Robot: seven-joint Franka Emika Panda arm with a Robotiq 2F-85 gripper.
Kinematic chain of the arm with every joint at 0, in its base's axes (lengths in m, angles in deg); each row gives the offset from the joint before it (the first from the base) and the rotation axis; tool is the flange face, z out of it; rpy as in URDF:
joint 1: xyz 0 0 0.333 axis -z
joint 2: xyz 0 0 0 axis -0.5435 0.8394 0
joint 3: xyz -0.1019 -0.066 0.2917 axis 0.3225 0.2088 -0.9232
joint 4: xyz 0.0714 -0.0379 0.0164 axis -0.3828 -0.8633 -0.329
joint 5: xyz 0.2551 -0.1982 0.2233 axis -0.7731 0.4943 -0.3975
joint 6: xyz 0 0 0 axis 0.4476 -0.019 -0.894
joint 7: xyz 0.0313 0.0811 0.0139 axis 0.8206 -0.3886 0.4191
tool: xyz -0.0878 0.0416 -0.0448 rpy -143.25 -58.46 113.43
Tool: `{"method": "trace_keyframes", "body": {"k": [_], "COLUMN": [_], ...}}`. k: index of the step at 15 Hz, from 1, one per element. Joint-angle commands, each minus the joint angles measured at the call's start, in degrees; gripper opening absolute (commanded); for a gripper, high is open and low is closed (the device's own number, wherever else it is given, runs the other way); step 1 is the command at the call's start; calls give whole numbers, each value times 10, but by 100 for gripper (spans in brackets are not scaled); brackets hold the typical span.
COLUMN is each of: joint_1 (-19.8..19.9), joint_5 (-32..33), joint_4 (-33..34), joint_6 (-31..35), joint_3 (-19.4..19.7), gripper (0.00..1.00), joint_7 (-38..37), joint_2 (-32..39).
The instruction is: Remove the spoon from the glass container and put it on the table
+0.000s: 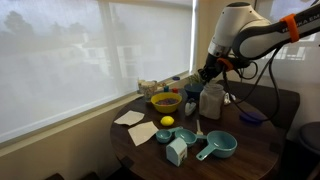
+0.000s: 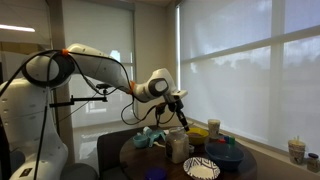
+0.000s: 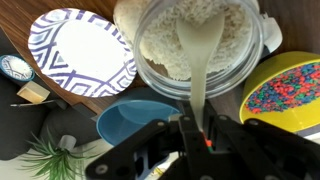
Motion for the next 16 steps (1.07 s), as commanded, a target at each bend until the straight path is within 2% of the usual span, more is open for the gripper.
{"method": "trace_keyframes", "body": {"k": [1, 11, 16], "joint_1": [-11, -5, -9], "joint_5": [25, 120, 137], "joint_4": [16, 30, 11], "joint_6": [10, 65, 91], "joint_3": [8, 2, -2], "gripper": [3, 3, 3], "joint_7": [-27, -94, -103], "joint_2": [6, -15, -31]}}
